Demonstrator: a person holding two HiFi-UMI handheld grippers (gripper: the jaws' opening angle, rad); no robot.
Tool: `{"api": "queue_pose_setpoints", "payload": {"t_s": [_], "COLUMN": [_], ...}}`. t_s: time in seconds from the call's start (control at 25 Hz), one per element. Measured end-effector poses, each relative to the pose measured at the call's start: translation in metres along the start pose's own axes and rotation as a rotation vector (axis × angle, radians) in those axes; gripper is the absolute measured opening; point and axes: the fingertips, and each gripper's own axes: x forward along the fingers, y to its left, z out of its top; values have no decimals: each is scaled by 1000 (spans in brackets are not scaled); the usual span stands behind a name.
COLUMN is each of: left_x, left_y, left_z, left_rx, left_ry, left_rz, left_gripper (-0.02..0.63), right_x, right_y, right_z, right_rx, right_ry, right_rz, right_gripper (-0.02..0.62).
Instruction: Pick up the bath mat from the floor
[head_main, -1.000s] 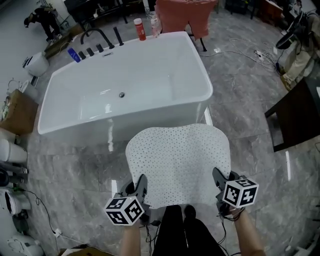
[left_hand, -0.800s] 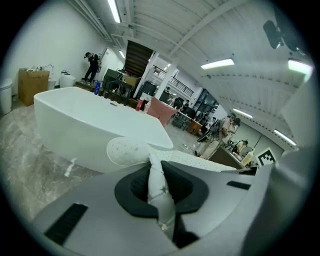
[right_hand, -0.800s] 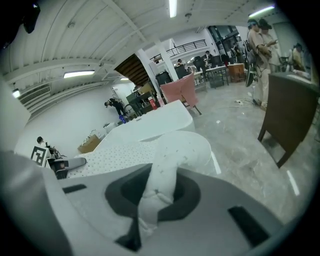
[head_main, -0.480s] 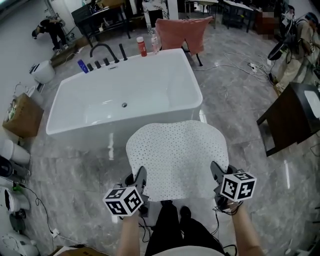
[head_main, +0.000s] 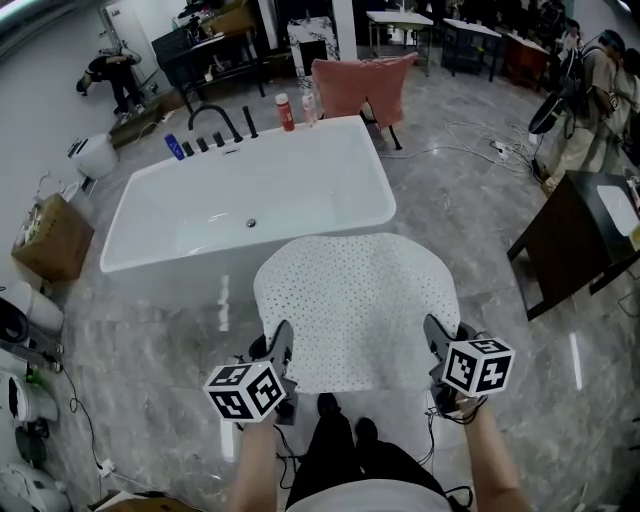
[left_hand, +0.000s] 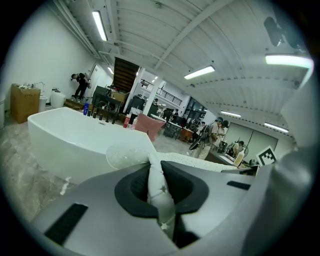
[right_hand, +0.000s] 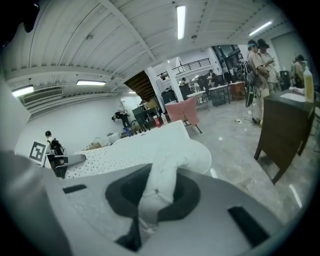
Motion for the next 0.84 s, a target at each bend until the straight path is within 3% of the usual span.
{"api": "queue_pose_setpoints", "payload": {"t_s": [0.84], "left_x": [-22], "left_y": [-34], "left_z": [4], "left_rx": [47], "left_ry": [-27], "left_rz": [-1], "left_gripper": [20], "right_x": [-33], "right_y": [-3], "right_z": [1], "right_rx": [-55], "right_ry": [-20], "right_rz": [-8], "right_gripper": [25]}}
